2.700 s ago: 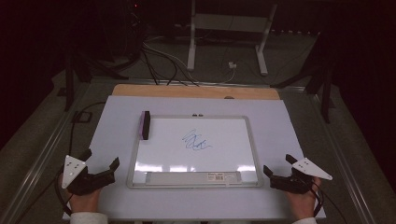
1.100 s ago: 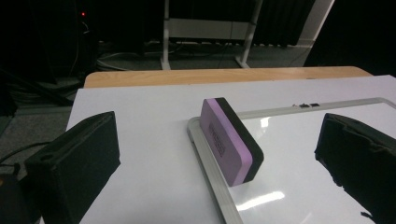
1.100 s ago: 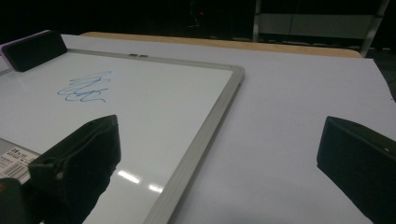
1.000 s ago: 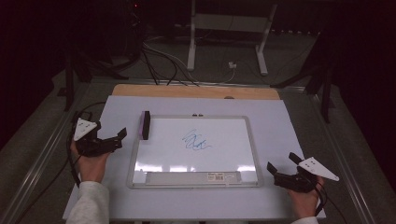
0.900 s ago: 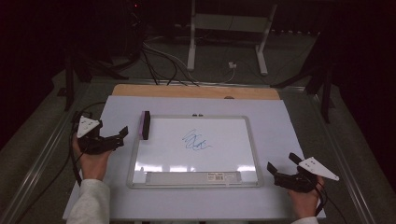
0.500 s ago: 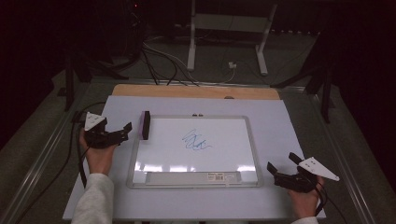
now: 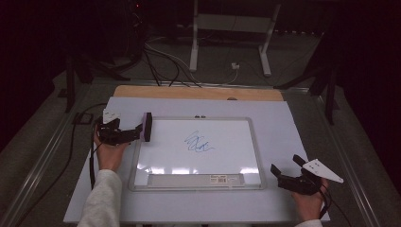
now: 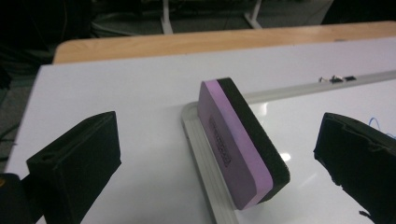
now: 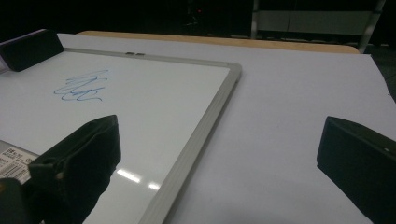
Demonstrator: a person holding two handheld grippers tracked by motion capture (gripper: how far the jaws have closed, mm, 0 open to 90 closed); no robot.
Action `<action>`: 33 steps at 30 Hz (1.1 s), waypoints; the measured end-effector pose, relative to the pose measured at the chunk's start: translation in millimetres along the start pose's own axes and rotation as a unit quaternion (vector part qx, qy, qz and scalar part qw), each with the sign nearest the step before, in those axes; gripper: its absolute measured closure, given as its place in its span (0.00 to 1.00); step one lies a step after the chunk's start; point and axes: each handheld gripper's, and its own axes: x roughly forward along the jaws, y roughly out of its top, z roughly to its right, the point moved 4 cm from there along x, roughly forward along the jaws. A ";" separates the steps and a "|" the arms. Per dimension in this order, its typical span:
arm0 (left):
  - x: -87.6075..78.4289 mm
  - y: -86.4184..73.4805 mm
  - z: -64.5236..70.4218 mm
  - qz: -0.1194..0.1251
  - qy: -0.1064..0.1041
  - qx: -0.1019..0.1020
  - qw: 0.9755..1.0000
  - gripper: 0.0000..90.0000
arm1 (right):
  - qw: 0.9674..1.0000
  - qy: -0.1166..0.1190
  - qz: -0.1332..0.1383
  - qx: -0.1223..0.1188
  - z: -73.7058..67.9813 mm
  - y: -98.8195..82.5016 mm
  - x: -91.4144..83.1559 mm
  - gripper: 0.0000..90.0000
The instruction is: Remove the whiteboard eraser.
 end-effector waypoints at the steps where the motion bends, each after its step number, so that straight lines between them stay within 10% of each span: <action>1: 2.0 0.1 0.5 -0.004 -0.001 -0.002 1.000 0.01 | 1.000 0.000 0.000 0.000 -0.1 0.0 0.2 0.00; 16: 24.6 -8.1 -1.5 -0.048 -0.002 -0.034 0.998 0.14 | 1.000 0.002 -0.002 -0.001 -0.5 -0.1 0.8 0.00; 28: 33.3 -13.6 5.9 -0.078 -0.040 -0.037 0.995 0.45 | 1.000 -0.001 -0.004 0.003 0.6 -0.1 0.8 0.00; 33: 38.1 -14.4 13.5 -0.081 -0.054 -0.046 0.994 0.43 | 1.000 0.001 -0.005 -0.001 -1.3 0.1 1.7 0.00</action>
